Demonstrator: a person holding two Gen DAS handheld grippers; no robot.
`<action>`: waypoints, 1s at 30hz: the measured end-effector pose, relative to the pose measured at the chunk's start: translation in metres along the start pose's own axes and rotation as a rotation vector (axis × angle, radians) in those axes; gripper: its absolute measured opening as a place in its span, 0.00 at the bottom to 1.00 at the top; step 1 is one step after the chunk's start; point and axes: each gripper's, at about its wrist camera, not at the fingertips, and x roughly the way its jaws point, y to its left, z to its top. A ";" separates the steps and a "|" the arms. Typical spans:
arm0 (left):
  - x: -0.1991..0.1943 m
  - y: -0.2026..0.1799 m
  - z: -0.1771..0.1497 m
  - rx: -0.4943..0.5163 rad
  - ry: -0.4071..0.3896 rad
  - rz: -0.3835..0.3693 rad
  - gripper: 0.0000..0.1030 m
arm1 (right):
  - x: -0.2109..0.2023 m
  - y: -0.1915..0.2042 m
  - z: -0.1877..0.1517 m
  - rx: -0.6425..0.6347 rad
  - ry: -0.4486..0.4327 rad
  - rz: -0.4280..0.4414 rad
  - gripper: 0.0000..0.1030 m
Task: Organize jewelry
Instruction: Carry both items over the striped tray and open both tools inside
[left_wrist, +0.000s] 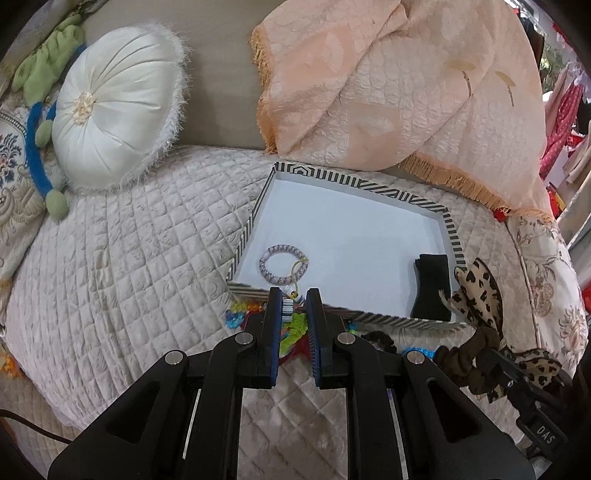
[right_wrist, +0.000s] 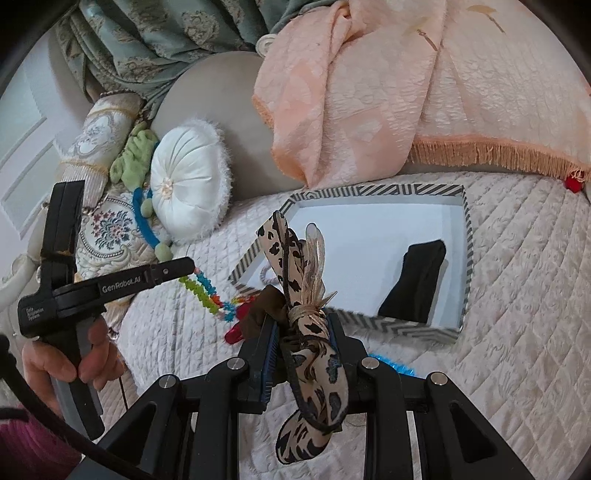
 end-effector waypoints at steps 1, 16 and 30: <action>0.002 -0.001 0.003 0.002 -0.001 0.000 0.12 | 0.001 -0.002 0.004 0.002 0.000 -0.006 0.23; 0.054 -0.020 0.054 0.007 0.007 0.029 0.12 | 0.053 -0.055 0.066 0.055 0.029 -0.117 0.23; 0.137 0.005 0.074 -0.052 0.092 0.095 0.12 | 0.132 -0.117 0.099 0.096 0.087 -0.212 0.23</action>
